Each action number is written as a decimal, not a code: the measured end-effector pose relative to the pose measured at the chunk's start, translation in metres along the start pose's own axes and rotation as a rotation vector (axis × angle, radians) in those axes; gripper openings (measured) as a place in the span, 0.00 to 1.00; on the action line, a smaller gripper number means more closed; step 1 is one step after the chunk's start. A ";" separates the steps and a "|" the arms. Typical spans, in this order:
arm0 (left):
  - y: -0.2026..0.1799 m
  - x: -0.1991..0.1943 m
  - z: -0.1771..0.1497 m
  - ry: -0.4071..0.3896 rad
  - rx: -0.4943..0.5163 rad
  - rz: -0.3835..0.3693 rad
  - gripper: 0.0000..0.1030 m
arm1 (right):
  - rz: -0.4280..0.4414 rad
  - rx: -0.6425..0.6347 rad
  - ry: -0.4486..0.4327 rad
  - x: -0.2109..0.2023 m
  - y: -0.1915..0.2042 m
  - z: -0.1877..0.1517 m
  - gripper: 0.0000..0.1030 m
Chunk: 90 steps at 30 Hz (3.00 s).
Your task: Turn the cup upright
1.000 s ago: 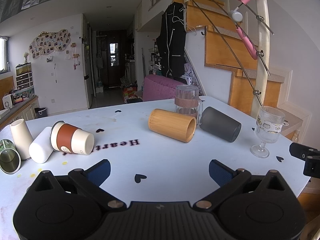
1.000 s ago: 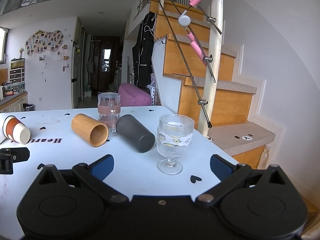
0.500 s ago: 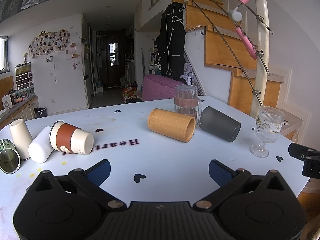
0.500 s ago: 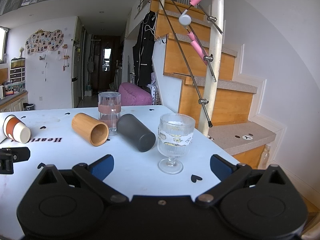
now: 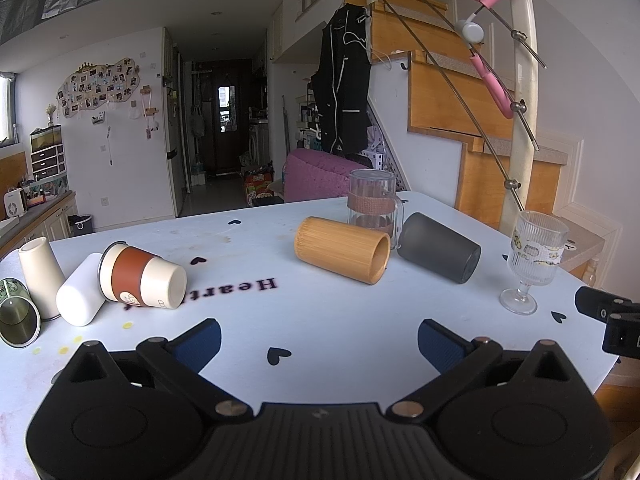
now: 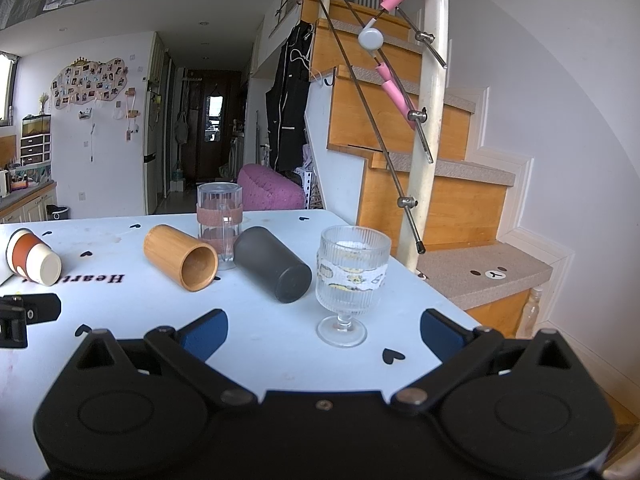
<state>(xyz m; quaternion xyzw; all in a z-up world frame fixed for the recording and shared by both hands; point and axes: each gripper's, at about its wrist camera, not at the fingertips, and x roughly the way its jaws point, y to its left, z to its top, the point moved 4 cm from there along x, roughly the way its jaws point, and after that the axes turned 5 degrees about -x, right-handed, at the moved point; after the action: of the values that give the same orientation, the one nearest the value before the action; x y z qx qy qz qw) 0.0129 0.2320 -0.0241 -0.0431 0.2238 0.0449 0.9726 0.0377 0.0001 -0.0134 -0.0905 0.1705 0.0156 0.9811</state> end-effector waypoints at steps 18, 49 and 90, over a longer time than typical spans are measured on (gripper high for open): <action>-0.001 -0.001 0.001 0.000 0.001 0.000 1.00 | 0.001 -0.001 0.001 0.000 0.000 0.000 1.00; 0.010 -0.002 0.002 0.002 -0.014 0.014 1.00 | 0.212 -0.203 -0.040 0.093 0.034 0.061 1.00; 0.036 0.000 -0.009 0.017 -0.063 0.024 1.00 | 0.243 -0.783 0.483 0.227 0.121 0.046 0.63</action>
<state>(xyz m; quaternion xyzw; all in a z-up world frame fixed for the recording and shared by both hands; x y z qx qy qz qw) 0.0055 0.2665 -0.0350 -0.0715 0.2309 0.0631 0.9683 0.2590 0.1276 -0.0688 -0.4341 0.3844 0.1716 0.7964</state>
